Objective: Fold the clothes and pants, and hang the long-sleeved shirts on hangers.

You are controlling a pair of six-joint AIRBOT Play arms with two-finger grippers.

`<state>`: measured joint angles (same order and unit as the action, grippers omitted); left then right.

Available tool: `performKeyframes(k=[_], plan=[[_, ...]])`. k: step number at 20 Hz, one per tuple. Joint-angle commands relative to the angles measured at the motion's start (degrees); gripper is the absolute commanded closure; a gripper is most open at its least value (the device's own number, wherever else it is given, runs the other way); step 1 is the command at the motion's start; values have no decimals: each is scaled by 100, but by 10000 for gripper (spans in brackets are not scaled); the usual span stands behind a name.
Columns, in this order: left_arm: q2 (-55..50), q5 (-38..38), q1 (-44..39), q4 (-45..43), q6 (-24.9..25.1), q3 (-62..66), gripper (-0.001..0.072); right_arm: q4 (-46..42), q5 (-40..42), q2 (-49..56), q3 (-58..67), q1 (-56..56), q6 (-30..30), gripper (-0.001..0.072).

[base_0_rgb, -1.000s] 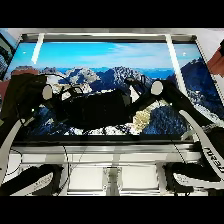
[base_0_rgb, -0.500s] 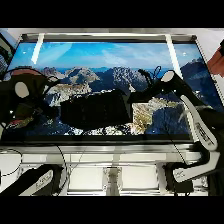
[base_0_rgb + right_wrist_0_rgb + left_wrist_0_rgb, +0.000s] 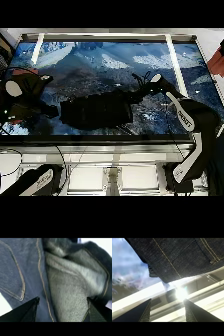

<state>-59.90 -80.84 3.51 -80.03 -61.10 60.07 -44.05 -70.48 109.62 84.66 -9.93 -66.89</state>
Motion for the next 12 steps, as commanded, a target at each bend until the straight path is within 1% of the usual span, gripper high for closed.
performKeyframes(k=[1, 2, 4, 5, 6, 7, 8, 9, 10, 12], plan=[[4, 0, 20, 39, -2, 0, 248, -136, 44, 245, 232, -262, -142, 19], [4, 0, 20, 39, -2, 0, 248, -155, 63, 258, 229, -328, -149, 21], [4, 0, 20, 39, -2, 0, 248, -203, 142, 291, 232, -466, -251, 63], [4, 0, 20, 39, -2, 0, 248, -262, 199, 306, 232, -542, -339, 198], [4, 0, 20, 39, -2, 0, 248, -295, 216, 313, 232, -608, -439, 312], [4, 2, 20, 39, -2, 0, 249, -295, 208, 313, 232, -671, -444, 384], [4, 2, 20, 39, -2, 0, 248, -295, 210, 313, 232, -728, -446, 426], [4, 2, 20, 39, -2, 0, 248, -310, 212, 313, 232, -763, -448, 572], [4, 2, 20, 39, -2, 0, 248, -317, 216, 310, 232, -793, -511, 695], [4, 7, 20, 39, -2, 0, 249, -328, 177, 293, 302, -732, -649, 698]])
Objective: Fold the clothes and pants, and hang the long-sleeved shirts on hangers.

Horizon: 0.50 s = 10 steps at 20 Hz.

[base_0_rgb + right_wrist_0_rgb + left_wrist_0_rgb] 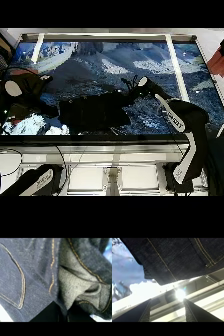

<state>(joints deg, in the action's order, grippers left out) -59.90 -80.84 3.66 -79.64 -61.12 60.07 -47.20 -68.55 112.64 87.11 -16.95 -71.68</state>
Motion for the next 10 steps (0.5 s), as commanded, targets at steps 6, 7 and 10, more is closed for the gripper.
performKeyframes(k=[6, 7, 10], plan=[[4, -4, 4, 0, 0, 0, 249, -1869, -1853, -149, 1368, 1707, -1226, 698], [4, -4, 4, 0, -2, 0, 248, -2243, -2103, -289, 1362, 2164, -1320, 698], [4, 2, 2, 0, 0, 0, 249, -3152, -2459, -667, 1342, 3438, -1360, 698]])
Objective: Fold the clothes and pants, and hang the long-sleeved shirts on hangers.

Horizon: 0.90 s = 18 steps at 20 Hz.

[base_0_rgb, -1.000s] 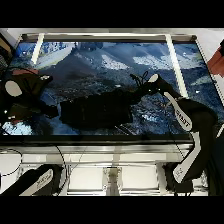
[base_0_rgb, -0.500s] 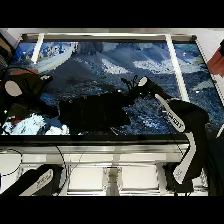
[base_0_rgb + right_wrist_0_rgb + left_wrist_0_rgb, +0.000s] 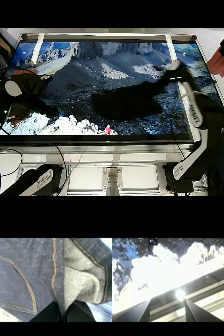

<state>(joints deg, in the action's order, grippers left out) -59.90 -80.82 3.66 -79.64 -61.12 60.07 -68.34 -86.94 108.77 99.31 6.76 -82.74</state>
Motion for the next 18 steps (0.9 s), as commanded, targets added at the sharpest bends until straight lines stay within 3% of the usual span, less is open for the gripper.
performKeyframes(k=[1, 9, 10, 11, 12, 13, 15, 18], plan=[[4, 0, 2, 0, 0, 0, 249, -1211, -608, -378, 122, 1462, -271, 698], [4, -2, 2, 0, 0, 0, 249, -1657, -538, -542, 122, 4404, -535, 696], [4, -2, 2, 0, 0, 0, 249, -1657, -442, -542, 122, 4649, -579, 670], [4, -2, 2, 0, 0, 0, 249, -1652, -387, -542, 122, 4857, -621, 541], [4, -2, 2, 0, 0, 0, 249, -1626, -387, -542, 122, 5040, -621, 358], [4, 0, 2, 0, 0, 0, 248, -1541, -455, -544, 122, 5176, -619, 253], [4, -2, 2, 0, 0, 0, 249, -1257, -531, -662, 90, 5283, -614, 247], [4, -2, 2, 0, 0, 0, 249, -1211, -28, -1484, -313, 4931, -605, 247]])
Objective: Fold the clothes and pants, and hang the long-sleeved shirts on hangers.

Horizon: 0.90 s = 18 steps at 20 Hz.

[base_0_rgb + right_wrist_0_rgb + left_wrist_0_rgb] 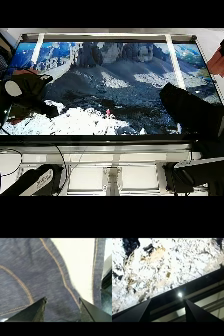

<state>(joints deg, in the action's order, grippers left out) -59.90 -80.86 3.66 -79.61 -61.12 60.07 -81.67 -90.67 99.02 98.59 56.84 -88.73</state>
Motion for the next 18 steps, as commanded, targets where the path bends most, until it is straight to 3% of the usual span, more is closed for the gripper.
performKeyframes(k=[1, 2, 3, 6, 7, 10, 12, 18], plan=[[4, 2, 2, -2, 0, 0, 249, 199, 483, -868, -424, -308, 96, 248], [4, 2, 2, -2, 0, 0, 249, 299, 581, -1268, -647, -623, 227, 265], [4, 2, 2, -2, 0, 0, 249, 385, 629, -1668, -907, -1021, 391, 336], [4, 2, 2, -2, 0, 0, 249, 509, 835, -2756, -1891, -2533, 590, 632], [4, 2, 2, -2, 0, 0, 249, 584, 949, -3060, -2245, -3106, 588, 698], [4, 2, 2, -2, 0, 0, 249, 612, 1281, -3748, -3305, -5056, 396, 697], [4, 2, 2, -2, 0, 0, 249, 111, 1335, -3930, -3864, -6253, -68, 697], [4, 2, 2, -2, 0, 0, 249, 39, 1530, -3934, -5038, -8625, -1014, 697]])
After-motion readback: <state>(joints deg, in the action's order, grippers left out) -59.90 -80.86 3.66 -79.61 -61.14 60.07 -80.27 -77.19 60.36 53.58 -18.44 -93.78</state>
